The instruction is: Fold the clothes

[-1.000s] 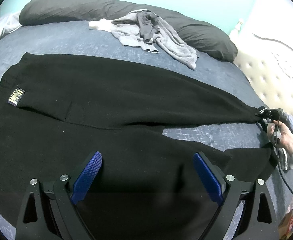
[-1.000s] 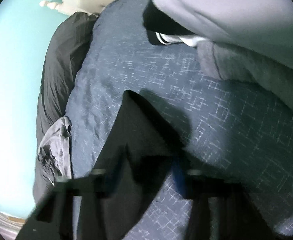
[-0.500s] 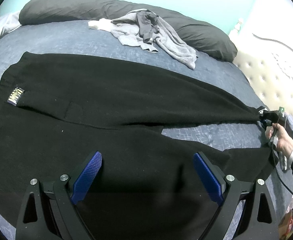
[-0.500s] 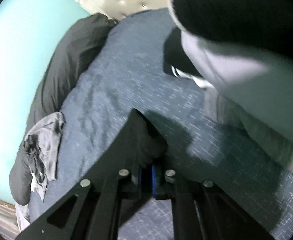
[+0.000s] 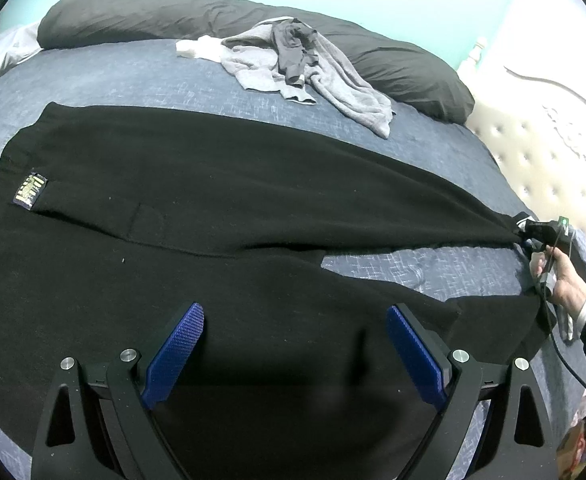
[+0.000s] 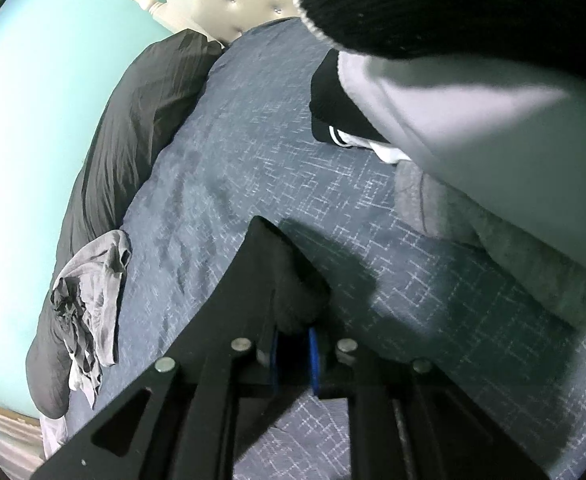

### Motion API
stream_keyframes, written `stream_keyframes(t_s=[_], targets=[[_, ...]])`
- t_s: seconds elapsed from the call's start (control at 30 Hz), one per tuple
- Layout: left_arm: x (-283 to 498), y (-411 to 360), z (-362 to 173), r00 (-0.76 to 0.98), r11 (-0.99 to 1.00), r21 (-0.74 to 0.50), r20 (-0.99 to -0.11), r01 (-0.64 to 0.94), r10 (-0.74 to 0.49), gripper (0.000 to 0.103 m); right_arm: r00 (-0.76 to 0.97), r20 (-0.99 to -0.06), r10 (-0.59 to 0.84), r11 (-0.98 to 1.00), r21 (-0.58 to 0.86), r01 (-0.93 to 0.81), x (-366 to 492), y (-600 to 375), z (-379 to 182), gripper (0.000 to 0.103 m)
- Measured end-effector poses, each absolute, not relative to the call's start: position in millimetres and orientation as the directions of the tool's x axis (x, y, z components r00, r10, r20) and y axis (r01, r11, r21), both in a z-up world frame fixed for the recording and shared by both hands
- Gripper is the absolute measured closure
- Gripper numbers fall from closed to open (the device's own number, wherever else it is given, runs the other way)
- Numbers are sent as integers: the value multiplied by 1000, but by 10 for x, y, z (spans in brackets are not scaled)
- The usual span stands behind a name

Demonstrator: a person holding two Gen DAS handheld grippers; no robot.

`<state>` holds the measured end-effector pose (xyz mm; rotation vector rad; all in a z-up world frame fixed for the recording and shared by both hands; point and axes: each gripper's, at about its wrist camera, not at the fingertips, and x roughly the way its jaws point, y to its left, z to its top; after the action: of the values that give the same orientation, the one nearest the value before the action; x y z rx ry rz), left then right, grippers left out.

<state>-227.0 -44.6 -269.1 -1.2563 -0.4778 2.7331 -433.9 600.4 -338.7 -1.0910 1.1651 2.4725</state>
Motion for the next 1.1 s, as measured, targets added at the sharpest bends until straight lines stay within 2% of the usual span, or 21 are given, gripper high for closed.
stream_keyframes(t_s=[0.13,0.27,0.67,0.9,0.97,1.1], targets=[[-2263,-438,-2699,-655,-946,-321,-724,40,217,8,-699,-711,-78,-690,545,-477,-4301,5998,-3372,82],[-2266,-437,-2702,-654,-947,-319,-724,38,218,8,-720,-693,-3,-693,521,-498,-4236,6015,-3330,82],[-2272,-420,-2693,-652,-946,-322,-724,34,223,8,-690,-717,97,-711,435,-553,-4150,6103,-3327,84],[-2265,-438,-2661,-657,-947,-320,-721,33,221,8,-712,-697,87,-698,467,-543,-3943,6073,-3224,81],[-2257,-452,-2663,-657,-947,-319,-722,34,219,8,-717,-694,63,-689,490,-534,-3888,6051,-3197,78],[-2236,-478,-2653,-659,-948,-317,-720,34,217,8,-721,-692,11,-708,504,-495,-3792,5921,-3090,76]])
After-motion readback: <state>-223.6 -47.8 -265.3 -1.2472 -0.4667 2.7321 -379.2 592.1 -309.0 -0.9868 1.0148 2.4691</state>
